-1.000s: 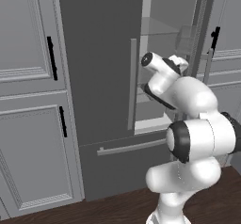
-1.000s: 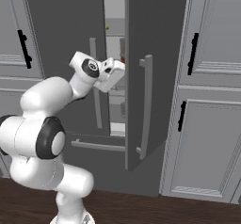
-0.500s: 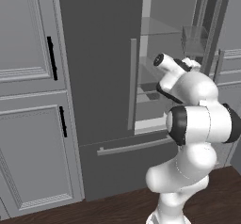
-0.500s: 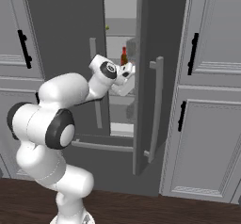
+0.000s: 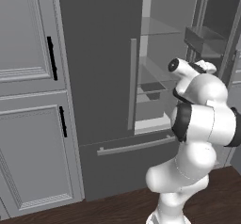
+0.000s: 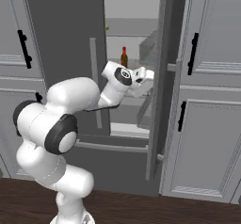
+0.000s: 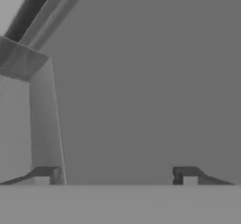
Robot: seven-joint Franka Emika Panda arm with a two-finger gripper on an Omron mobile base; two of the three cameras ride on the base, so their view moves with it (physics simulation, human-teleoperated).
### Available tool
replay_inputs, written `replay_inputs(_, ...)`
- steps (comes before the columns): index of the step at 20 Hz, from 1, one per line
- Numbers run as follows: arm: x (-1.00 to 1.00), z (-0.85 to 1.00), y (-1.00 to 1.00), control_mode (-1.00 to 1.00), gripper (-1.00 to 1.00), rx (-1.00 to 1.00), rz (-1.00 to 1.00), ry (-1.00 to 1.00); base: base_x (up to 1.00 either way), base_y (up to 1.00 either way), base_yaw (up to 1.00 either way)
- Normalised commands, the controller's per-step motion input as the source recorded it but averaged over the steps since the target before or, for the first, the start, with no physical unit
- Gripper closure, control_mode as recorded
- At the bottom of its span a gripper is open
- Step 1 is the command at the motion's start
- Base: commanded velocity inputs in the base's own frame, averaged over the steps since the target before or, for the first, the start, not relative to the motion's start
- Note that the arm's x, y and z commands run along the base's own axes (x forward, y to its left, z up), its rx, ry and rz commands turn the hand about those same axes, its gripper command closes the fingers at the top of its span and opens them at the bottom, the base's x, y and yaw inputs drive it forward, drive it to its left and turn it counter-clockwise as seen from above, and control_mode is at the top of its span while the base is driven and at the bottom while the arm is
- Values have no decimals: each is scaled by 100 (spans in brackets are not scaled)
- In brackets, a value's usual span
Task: Grab a lemon wedge from the fridge and one ice cube from the ice bowl, and put them in the glass of lemonade.
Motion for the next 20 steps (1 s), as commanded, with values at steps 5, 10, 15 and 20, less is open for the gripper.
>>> replay_inputs(5, -7, 24, -99, -100, -100, 4, -6, -1, 0, 0, 0)
replay_inputs(10, -3, 25, -64, -100, -100, 7, -3, 0, 0, 0, 0)
replay_inputs(15, -37, 7, 26, -100, -100, 15, 2, -1, 0, 0, 0)
replay_inputs(20, -51, 38, 91, -100, -100, 9, 12, -1, 0, 0, 0)
